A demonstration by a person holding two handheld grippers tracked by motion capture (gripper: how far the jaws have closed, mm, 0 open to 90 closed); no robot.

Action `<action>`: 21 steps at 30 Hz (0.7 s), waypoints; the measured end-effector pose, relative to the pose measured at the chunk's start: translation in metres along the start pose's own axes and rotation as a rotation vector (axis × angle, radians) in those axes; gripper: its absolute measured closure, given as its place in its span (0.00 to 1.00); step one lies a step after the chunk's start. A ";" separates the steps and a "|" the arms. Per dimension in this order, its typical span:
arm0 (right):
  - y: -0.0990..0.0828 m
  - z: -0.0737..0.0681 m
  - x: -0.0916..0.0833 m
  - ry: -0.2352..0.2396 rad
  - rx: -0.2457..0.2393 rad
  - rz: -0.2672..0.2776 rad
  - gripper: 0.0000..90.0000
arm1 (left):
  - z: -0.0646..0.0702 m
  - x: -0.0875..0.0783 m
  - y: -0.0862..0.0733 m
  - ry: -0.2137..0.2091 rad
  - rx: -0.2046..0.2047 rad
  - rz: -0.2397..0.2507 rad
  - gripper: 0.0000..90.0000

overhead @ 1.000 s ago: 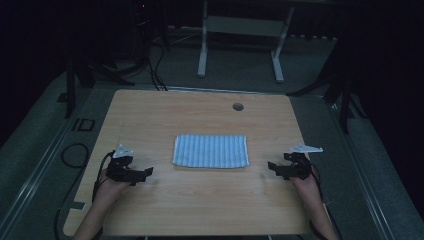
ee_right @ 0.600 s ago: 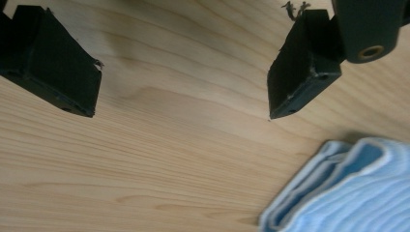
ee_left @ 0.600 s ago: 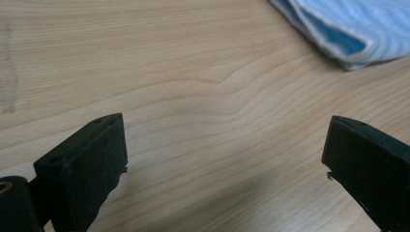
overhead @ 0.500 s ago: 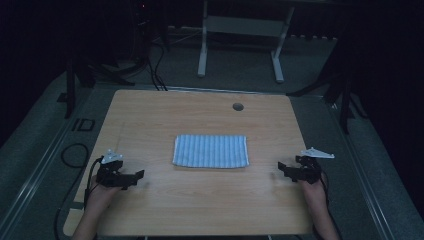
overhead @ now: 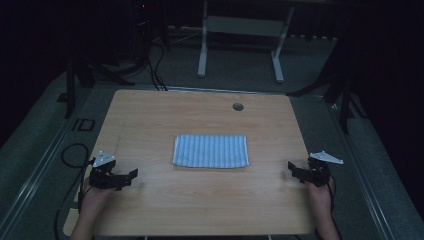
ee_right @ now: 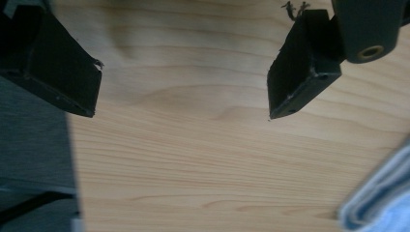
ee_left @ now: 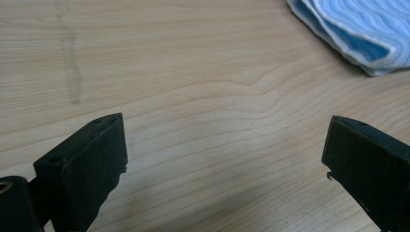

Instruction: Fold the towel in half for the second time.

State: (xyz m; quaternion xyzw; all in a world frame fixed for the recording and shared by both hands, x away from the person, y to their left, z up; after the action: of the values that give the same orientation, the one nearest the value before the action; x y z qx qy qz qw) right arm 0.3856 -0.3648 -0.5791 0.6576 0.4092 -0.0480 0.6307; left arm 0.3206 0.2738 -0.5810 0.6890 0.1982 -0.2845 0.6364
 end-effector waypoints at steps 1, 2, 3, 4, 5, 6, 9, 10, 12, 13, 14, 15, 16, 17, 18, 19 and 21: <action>0.001 0.001 -0.002 -0.001 0.005 0.016 0.13 | -0.001 0.000 0.000 0.006 -0.004 0.002 0.03; 0.001 0.001 -0.003 -0.007 0.009 0.023 0.13 | -0.003 -0.001 -0.001 0.015 -0.011 0.002 0.03; 0.002 0.002 -0.004 -0.012 0.007 0.028 0.13 | -0.005 -0.001 -0.002 0.024 -0.016 0.001 0.03; 0.002 0.003 -0.004 -0.011 0.014 0.030 0.13 | -0.007 -0.001 -0.003 0.031 -0.027 0.002 0.03; 0.001 0.004 -0.005 -0.017 0.018 0.030 0.13 | -0.008 -0.001 -0.003 0.036 -0.032 0.001 0.03; 0.001 0.004 -0.005 -0.020 0.019 0.029 0.13 | -0.010 -0.002 -0.004 0.048 -0.040 0.004 0.03; 0.000 0.005 -0.005 -0.044 0.024 0.031 0.13 | -0.015 -0.003 -0.006 0.074 -0.072 0.010 0.03; 0.000 0.006 -0.004 -0.048 0.021 0.027 0.13 | -0.017 -0.003 -0.006 0.080 -0.078 0.014 0.03; -0.001 0.006 -0.004 -0.056 0.015 0.023 0.13 | -0.018 -0.003 -0.007 0.091 -0.086 0.010 0.03; -0.001 0.006 -0.004 -0.061 0.013 0.022 0.13 | -0.022 -0.003 -0.007 0.098 -0.104 0.015 0.03; -0.001 0.006 -0.003 -0.058 0.019 0.017 0.13 | -0.023 -0.003 -0.007 0.103 -0.111 0.016 0.03; -0.001 0.006 -0.004 -0.059 0.019 0.018 0.13 | -0.025 -0.003 -0.008 0.109 -0.114 0.015 0.03; -0.001 0.007 -0.004 -0.060 0.026 0.018 0.13 | -0.026 -0.003 -0.009 0.118 -0.119 0.012 0.03; -0.002 0.008 -0.004 -0.061 0.034 0.019 0.13 | -0.027 -0.002 -0.009 0.124 -0.121 0.010 0.03; -0.002 0.009 -0.004 -0.061 0.040 0.017 0.13 | -0.028 -0.002 -0.010 0.130 -0.124 0.007 0.03; -0.002 0.009 -0.004 -0.067 0.044 0.014 0.13 | -0.028 -0.002 -0.011 0.142 -0.124 0.005 0.03; -0.003 0.011 -0.004 -0.077 0.057 0.017 0.13 | -0.029 -0.002 -0.011 0.159 -0.123 0.003 0.03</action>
State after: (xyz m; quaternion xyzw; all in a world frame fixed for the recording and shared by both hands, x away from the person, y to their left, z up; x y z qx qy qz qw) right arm 0.3864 -0.3770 -0.5811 0.6766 0.3773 -0.0796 0.6274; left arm 0.3161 0.3036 -0.5877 0.6696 0.2639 -0.2151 0.6601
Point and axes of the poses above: each handheld gripper's, and its own axes: x roughly forward along the jaws, y roughly out of its top, z roughly to its right, the point moved 5 cm from there along x, roughly forward along the jaws, and after that the axes turned 15 degrees about y, right-handed, at the moved point
